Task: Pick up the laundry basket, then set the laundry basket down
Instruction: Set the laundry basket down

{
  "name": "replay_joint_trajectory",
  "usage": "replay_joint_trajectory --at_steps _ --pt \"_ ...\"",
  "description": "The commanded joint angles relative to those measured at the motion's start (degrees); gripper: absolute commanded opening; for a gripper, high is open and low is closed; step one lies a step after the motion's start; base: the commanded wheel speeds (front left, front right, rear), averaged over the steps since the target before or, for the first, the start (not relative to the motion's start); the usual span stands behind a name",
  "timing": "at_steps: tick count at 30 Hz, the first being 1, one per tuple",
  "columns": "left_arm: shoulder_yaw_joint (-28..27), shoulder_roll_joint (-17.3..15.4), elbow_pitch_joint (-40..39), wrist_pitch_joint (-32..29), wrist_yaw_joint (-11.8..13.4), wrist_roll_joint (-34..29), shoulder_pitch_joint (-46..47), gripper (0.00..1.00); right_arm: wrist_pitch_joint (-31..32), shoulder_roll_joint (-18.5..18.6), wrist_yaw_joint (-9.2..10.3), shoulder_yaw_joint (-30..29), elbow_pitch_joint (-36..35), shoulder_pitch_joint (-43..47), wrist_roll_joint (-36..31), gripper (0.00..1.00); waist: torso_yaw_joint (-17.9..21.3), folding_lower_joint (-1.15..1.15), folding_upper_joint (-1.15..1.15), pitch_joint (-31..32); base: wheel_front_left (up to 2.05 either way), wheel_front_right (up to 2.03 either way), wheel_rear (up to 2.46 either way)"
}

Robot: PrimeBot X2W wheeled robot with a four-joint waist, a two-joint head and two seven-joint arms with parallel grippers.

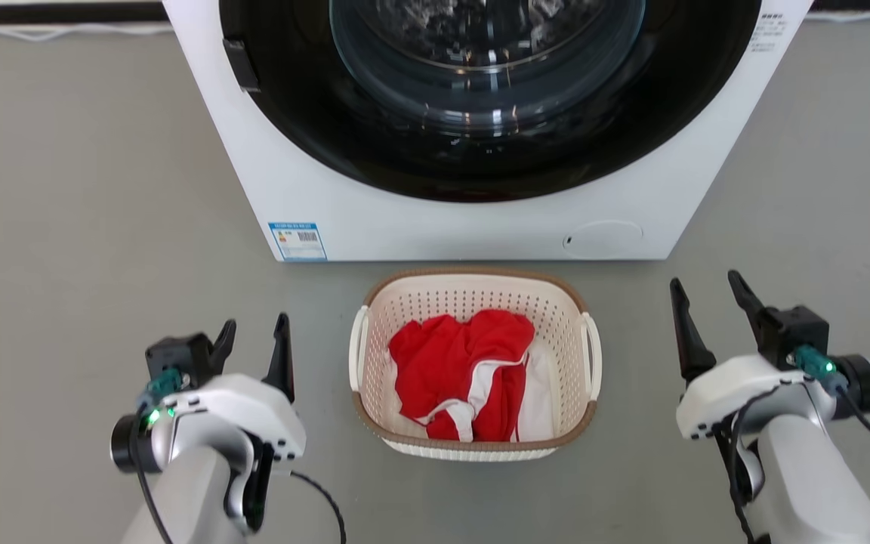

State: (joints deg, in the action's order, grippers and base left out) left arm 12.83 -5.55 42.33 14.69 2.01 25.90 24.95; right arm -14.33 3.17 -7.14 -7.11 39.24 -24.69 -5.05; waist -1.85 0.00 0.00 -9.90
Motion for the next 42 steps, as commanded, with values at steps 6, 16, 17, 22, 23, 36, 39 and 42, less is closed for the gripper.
replay_joint_trajectory --at_steps 6,16,17,22,23,36,39,42 --pt "-4.4 -1.2 -5.6 0.3 0.7 -3.7 -4.6 1.0 -0.7 -0.3 -0.35 1.5 -4.2 4.0 -0.5 1.0 -0.2 0.0 0.0 2.8 0.0 0.0 0.0" --pt "-9.2 -0.7 -11.4 0.3 0.2 -6.5 -12.4 1.0 -0.7 -0.3 -0.35 1.8 -8.3 11.2 0.4 1.0 0.2 0.0 0.0 6.5 0.0 0.0 0.0" --pt "-9.6 -0.7 -11.9 0.3 0.2 -6.7 -13.0 1.0 -0.7 -0.3 -0.35 1.6 -8.7 11.8 0.4 1.0 0.2 0.0 0.0 6.6 0.0 0.0 0.0" --pt "-11.2 -0.4 -13.8 0.3 -0.2 -8.0 -15.2 1.0 -0.7 -0.3 -0.35 1.1 -9.8 13.7 0.4 1.0 0.4 0.0 0.0 7.2 0.0 0.0 0.0" --pt "-11.4 -0.4 -14.1 0.3 -0.3 -8.2 -15.5 1.0 -0.7 -0.3 -0.35 1.0 -9.9 14.0 0.4 1.0 0.4 0.0 0.0 7.4 0.0 0.0 0.0" --pt "-13.7 1.1 -16.8 0.3 -1.4 -10.4 -19.0 1.0 -0.7 -0.3 -0.35 0.6 -11.3 17.3 0.6 1.0 0.0 0.0 0.0 9.5 0.0 0.0 0.0" --pt "-14.0 1.4 -17.0 0.3 -1.5 -10.8 -19.1 1.0 -0.7 -0.3 -0.35 0.6 -11.4 17.6 0.5 1.0 -0.1 0.0 0.0 9.6 0.0 0.0 0.0" --pt "-14.2 1.6 -17.1 0.3 -1.7 -11.1 -19.1 1.0 -0.7 -0.3 -0.35 0.6 -11.7 17.6 0.4 1.0 -0.2 0.0 0.0 9.7 0.0 0.0 0.0"
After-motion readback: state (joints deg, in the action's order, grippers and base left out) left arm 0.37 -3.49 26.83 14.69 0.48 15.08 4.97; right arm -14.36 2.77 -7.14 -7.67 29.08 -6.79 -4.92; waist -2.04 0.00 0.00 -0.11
